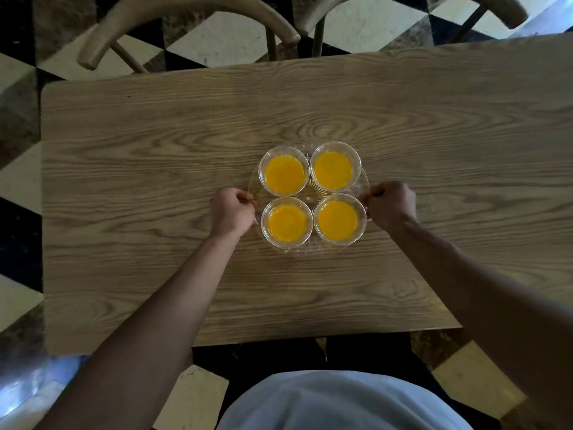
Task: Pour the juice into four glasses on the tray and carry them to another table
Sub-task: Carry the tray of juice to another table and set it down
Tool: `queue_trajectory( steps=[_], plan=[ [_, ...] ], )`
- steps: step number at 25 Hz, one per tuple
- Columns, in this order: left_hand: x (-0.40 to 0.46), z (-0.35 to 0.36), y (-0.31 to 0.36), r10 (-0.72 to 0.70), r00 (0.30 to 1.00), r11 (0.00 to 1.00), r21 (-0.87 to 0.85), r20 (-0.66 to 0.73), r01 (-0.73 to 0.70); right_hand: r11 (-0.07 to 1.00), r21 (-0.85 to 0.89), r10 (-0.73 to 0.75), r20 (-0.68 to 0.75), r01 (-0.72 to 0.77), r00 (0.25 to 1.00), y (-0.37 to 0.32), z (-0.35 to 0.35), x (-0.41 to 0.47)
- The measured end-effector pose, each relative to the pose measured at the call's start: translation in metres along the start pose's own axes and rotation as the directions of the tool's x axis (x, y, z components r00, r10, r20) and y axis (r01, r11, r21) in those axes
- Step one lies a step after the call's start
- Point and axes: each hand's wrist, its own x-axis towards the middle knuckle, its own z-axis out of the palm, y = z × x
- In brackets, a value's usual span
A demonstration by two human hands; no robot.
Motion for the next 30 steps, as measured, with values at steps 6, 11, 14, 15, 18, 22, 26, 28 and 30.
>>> queue_trajectory(
  steps=[6,11,14,15,18,22,26,28,30],
  plan=[
    [0.001,-0.001,0.0,0.0,1.0,1.0,0.001,0.006,0.0,1.0,0.018,0.009,0.028,-0.01,1.0,0.002,-0.002,0.0],
    [0.001,-0.001,0.0,0.004,1.0,1.0,-0.025,0.014,-0.004,0.999,0.045,0.016,0.003,-0.016,1.0,0.004,0.0,-0.002],
    [-0.002,-0.001,-0.002,0.008,1.0,0.998,-0.067,0.003,-0.008,0.997,0.074,-0.007,-0.009,0.008,1.0,0.007,0.0,-0.004],
    [-0.002,-0.001,-0.003,0.012,1.0,0.997,-0.076,-0.001,-0.012,0.996,0.083,-0.019,-0.008,0.019,1.0,0.008,0.0,-0.005],
    [-0.004,0.0,-0.004,0.014,0.999,0.995,-0.094,-0.035,-0.017,0.994,0.103,-0.024,-0.01,0.025,1.0,0.014,-0.002,-0.007],
    [-0.007,0.0,-0.004,0.044,0.998,0.995,-0.088,-0.055,-0.049,0.985,0.171,-0.019,-0.001,0.019,1.0,0.016,0.001,-0.01],
    [-0.009,-0.005,-0.009,0.058,0.998,0.987,-0.151,-0.023,-0.061,0.98,0.198,0.0,-0.051,0.01,0.999,0.02,0.006,-0.013],
    [-0.012,-0.009,-0.012,0.072,0.997,0.982,-0.172,-0.006,-0.072,0.98,0.197,-0.003,-0.058,0.015,0.998,0.024,0.008,-0.014],
    [-0.014,-0.013,-0.014,0.106,0.994,0.981,-0.167,0.008,-0.103,0.978,0.206,0.002,-0.057,0.01,0.998,0.026,0.008,-0.016]
  ],
)
